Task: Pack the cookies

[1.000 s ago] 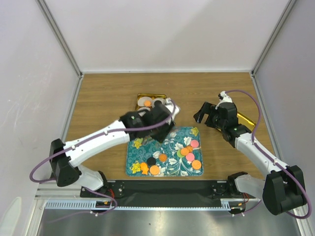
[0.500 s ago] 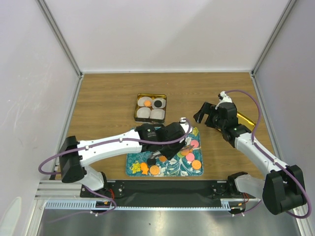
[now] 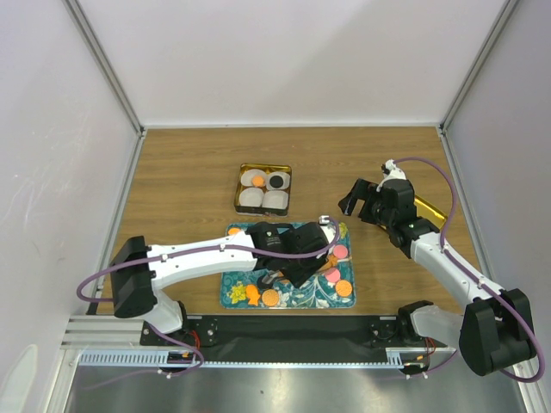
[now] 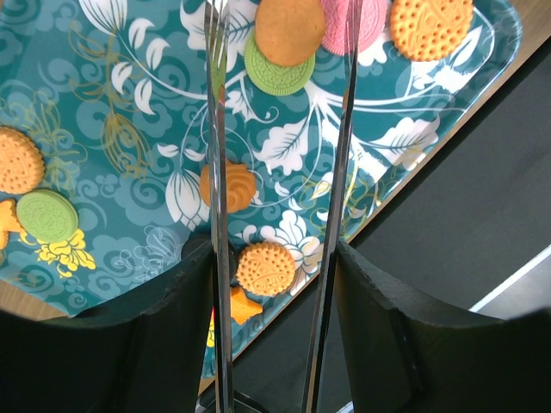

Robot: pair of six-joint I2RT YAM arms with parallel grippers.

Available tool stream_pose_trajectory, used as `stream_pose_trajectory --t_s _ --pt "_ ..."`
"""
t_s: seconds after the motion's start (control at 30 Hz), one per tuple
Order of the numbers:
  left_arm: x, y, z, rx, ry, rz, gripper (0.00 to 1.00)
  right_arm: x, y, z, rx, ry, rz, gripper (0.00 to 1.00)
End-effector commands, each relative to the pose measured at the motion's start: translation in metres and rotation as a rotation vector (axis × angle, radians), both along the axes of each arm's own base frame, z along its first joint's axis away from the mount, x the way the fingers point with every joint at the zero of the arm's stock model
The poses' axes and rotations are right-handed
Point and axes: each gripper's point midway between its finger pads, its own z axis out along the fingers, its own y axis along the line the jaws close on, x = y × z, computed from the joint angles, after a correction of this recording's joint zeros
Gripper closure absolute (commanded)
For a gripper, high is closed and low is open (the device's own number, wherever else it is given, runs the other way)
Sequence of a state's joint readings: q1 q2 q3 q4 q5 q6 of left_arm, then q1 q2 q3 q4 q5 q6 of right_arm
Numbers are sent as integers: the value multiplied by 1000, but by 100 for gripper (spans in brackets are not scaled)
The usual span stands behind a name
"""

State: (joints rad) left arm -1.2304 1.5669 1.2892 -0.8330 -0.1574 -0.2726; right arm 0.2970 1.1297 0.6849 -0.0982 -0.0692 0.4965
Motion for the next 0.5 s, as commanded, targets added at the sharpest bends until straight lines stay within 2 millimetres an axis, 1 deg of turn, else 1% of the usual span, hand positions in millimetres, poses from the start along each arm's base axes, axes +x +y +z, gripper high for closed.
stream_pose_trajectory --t_s 0.0,0.23,0.47 --pt "-1 -8 0 -29 0 7 40 5 -1 8 -1 -33 -2 0" --pt "-1 -6 -5 -15 -1 6 42 5 -2 8 -3 -32 -2 0" --pt "2 -6 -5 -16 -13 14 48 5 -1 9 1 -36 -2 0"
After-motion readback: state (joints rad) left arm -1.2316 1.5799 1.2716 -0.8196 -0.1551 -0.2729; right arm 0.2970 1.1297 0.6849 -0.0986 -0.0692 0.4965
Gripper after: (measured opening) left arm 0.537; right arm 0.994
